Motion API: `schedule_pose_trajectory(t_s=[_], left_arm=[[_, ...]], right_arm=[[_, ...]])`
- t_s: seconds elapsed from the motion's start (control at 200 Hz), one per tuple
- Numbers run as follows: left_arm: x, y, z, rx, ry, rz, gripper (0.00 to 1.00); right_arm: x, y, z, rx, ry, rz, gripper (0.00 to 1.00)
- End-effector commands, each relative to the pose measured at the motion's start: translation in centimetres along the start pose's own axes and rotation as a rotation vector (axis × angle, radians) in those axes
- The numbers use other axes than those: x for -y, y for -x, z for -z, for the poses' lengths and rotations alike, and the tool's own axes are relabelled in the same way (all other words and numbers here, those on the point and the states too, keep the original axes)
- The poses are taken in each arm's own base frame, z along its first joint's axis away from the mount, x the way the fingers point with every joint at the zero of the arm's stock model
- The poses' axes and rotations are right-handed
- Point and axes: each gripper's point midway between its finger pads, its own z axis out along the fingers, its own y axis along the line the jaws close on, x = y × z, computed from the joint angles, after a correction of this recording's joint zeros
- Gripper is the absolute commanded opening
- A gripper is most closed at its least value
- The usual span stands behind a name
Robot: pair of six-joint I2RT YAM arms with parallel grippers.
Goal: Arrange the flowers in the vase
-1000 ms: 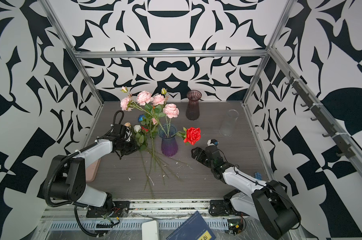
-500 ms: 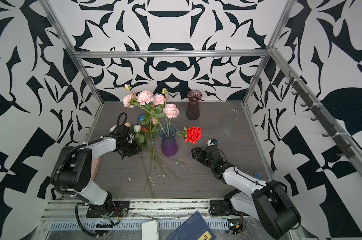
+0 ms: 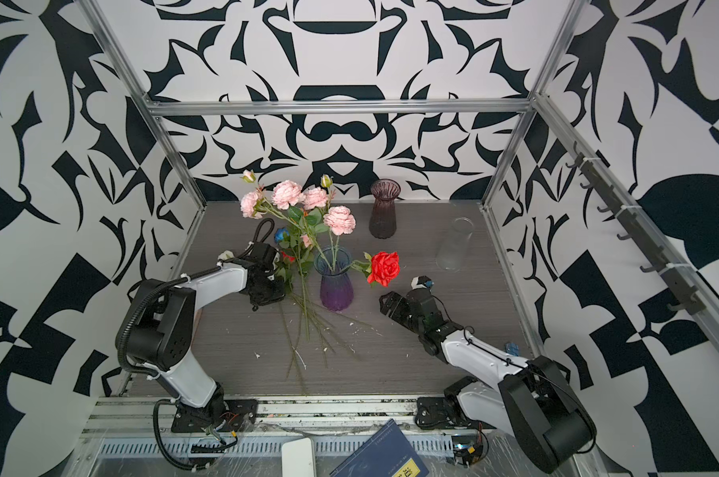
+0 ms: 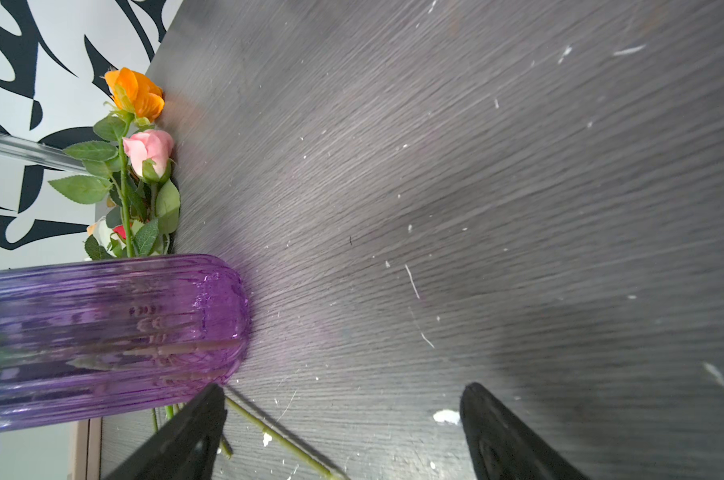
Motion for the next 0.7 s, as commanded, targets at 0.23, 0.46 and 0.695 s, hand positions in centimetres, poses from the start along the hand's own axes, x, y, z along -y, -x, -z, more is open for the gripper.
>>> schedule_pose_trajectory(t_s=[0.23,0.46,0.695], left_arm=[[-2.2,0.3,4.0,0.021,-0.022,0.108,0.0],[-3.1,4.7,12.2,0.229,-0.166,0.225,0.0],[-1.3,6.9,20.9,0.475,-0.383,0.214,0.0]], right_arm=[[-1.4,1.2,0.4,0.037,0.038,0.007,0.92],[-1.5,1.2,0.5,0.038,0.04,0.008,0.92],[-1.4,1.2,0.6,0.043,0.041,0.006,0.92]])
